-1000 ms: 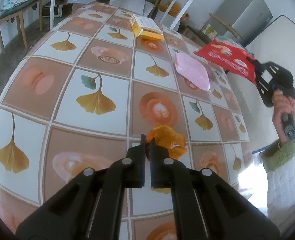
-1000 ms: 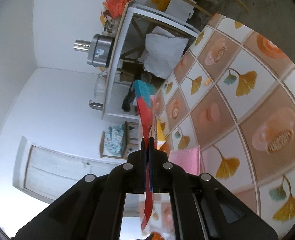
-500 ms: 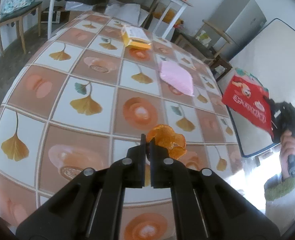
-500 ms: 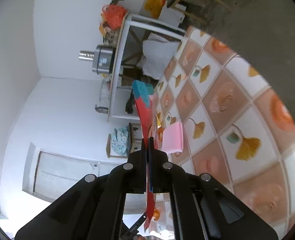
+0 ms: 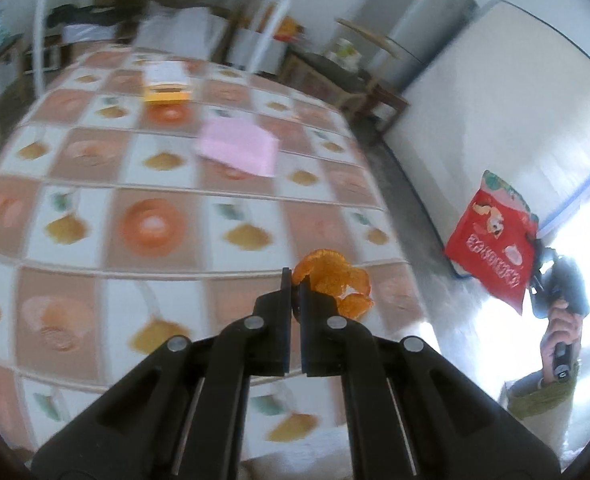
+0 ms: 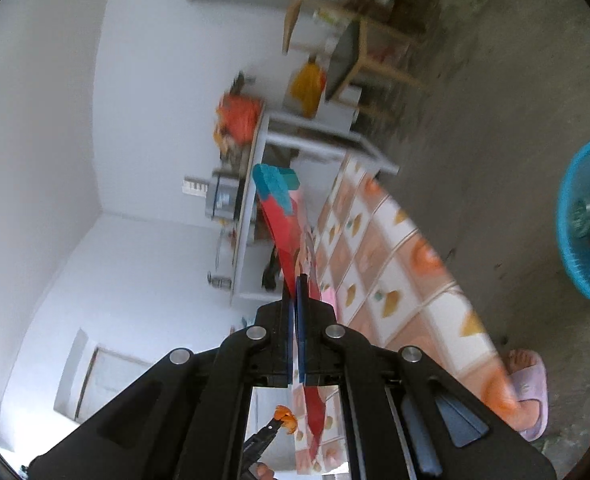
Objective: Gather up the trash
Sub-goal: 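Carry the red snack bag and orange peel off the table to the blue wastebasket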
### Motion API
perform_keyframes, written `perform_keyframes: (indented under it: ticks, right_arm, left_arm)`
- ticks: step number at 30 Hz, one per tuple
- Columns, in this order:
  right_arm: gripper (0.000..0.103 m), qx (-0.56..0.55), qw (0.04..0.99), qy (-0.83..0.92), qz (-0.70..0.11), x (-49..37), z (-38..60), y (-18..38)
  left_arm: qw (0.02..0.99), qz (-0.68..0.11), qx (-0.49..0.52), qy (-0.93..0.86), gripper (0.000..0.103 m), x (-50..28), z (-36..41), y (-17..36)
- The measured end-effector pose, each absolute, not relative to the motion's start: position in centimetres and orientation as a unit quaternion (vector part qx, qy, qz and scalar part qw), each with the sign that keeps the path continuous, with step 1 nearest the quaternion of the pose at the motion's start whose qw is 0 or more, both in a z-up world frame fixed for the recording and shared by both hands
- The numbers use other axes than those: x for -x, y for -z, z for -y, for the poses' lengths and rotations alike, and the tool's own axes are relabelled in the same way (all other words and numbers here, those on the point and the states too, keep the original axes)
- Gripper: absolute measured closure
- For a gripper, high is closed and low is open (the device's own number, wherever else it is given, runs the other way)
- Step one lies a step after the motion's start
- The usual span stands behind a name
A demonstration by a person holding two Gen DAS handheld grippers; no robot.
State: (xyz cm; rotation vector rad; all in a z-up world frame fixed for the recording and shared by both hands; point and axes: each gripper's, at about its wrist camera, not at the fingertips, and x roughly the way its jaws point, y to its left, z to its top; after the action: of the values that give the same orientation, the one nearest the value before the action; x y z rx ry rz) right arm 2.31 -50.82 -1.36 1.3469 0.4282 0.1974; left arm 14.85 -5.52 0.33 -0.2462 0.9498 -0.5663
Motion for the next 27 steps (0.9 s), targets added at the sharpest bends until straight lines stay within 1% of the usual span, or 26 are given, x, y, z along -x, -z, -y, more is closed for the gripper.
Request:
perform_keyframes:
  ticks: [4, 9, 14, 19, 27]
  right_arm:
    - [0.101, -0.618, 0.768, -0.039, -0.164, 3.8, 54.2, 1.6]
    - [0.101, -0.611, 0.779, 0.038, -0.136, 11.2, 57.7, 2.8]
    - [0.101, -0.619, 0.764, 0.112, -0.143, 16.8, 60.2, 7.0]
    - [0.101, -0.627, 0.742, 0.158, -0.178, 18.2, 60.7, 12.3]
    - [0.101, -0.634, 0.709, 0.176, -0.252, 14.4, 61.7, 20.4]
  left_arm:
    - [0.825, -0.455, 0.088, 0.323, 0.101, -14.8, 11.2, -1.2]
    - [0.789, -0.467, 0.024, 0.397, 0.101, -14.4, 21.2, -1.6]
    - [0.739, -0.5, -0.038, 0.45, 0.101, -13.5, 31.1, 0.1]
    - [0.688, -0.547, -0.105, 0.466, 0.101, -12.9, 40.2, 4.2]
    - [0.633, -0.609, -0.196, 0.437, 0.101, -12.5, 50.6, 12.9]
